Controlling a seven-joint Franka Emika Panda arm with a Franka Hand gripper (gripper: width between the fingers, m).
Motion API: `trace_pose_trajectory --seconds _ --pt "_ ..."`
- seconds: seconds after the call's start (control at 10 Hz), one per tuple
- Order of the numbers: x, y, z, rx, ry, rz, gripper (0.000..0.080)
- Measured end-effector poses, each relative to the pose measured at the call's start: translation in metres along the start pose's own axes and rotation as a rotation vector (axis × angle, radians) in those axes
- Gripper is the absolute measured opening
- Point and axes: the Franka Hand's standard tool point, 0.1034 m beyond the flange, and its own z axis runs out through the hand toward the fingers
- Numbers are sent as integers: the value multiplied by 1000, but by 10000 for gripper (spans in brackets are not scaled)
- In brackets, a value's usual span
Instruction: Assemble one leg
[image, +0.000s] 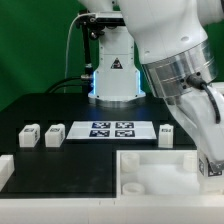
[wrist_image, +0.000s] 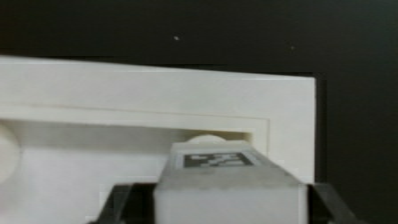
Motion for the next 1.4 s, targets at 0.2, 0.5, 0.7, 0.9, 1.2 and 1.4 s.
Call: trace_pose_trajectory --seconds 0.2,0.5,0.7,0.9,1.2,1.4 --pt "0 1 1 -4 2 -80 470" --pt "-4 6 1 -63 68 -557 635" --pt "-1 6 2 -70 60 -775 646" --pt "-3 4 5 -77 120 -1076 649" --pt "-7 8 10 -86 136 -1255 649" --pt "-8 8 10 -81 136 -1190 560"
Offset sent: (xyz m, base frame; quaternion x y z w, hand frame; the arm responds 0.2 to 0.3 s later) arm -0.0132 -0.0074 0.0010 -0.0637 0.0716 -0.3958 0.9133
